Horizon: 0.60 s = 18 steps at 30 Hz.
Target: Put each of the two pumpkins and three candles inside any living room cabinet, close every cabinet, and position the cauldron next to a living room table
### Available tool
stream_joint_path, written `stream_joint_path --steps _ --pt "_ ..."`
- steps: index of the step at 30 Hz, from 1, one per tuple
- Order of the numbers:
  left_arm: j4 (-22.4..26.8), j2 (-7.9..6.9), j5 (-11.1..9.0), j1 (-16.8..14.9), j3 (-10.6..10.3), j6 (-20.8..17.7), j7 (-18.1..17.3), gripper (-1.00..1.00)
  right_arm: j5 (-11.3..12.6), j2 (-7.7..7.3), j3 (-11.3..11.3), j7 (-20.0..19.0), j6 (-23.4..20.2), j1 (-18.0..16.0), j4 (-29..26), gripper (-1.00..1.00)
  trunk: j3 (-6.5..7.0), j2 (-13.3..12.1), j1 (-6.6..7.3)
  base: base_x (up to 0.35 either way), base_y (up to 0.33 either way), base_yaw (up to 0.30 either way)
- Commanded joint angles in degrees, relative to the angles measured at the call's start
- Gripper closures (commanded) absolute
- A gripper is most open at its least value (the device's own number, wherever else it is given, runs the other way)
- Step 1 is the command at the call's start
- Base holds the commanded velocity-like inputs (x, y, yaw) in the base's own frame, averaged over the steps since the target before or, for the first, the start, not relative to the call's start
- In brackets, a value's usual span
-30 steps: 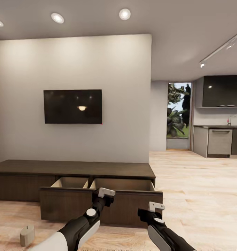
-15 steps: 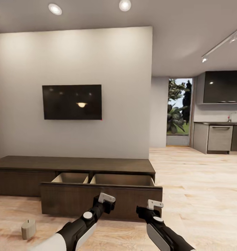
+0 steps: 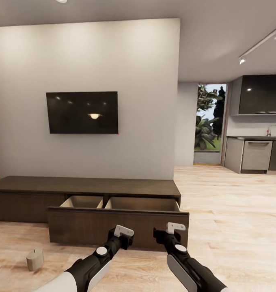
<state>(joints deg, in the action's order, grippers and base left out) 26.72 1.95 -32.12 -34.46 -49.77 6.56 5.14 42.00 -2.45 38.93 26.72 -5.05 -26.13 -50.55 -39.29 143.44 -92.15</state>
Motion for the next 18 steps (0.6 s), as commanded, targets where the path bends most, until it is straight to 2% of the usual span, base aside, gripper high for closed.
stream_joint_path --steps 1,8,18 --pt "0.0 -0.02 -0.4 -0.1 -0.5 0.3 0.5 -1.00 0.1 -0.08 0.2 0.5 -0.2 -0.1 -0.2 -1.00 -0.07 0.0 0.01 0.000 0.000 0.000" --pt "-0.2 0.00 -0.3 -0.1 1.9 0.3 0.4 -1.00 -0.2 -0.05 0.2 0.7 -0.2 -0.1 -0.3 -1.00 -0.07 0.0 0.01 0.039 0.019 0.000" --pt "-0.3 0.04 -0.2 -0.1 2.7 0.3 0.4 -1.00 -0.2 -0.12 0.3 0.7 -0.2 0.0 0.2 -1.00 -0.07 0.0 0.01 0.231 0.132 0.000"
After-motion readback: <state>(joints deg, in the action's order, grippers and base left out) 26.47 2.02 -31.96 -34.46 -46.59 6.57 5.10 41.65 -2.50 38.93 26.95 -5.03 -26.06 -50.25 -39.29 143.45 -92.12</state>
